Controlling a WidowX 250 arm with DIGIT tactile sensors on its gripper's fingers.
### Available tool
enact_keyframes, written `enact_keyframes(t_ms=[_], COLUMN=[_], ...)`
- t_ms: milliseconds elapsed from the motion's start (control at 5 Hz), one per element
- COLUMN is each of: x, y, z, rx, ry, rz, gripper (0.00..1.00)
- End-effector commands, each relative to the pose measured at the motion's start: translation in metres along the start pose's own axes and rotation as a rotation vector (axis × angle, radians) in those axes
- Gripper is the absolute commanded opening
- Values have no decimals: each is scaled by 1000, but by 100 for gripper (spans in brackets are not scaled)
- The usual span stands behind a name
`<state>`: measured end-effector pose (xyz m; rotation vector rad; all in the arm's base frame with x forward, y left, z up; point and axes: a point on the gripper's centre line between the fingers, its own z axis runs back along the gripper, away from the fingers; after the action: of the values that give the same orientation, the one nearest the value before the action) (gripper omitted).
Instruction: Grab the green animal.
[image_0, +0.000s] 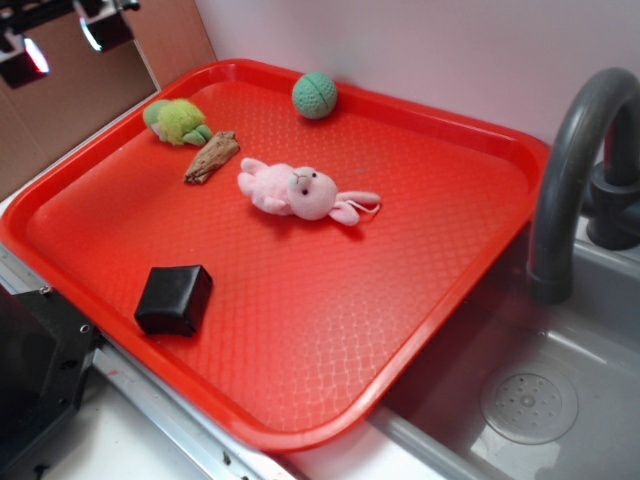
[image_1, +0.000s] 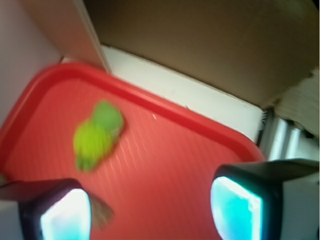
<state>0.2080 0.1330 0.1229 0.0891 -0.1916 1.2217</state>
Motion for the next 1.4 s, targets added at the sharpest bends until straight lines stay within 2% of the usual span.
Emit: enact_keyframes(t_ms=[0, 200, 400, 600, 1000, 1200], x=[46, 41, 21, 7, -11, -16], y=[-17, -24, -32, -34, -31, -32], z=[-30, -53, -73, -83, -104, -109], rx=[9, 7, -76, -102, -40, -6], ry=[-11, 99, 246, 328, 370, 359], rz=[140, 155, 170, 177, 177, 157], gripper=[100, 100, 100, 100, 100, 42])
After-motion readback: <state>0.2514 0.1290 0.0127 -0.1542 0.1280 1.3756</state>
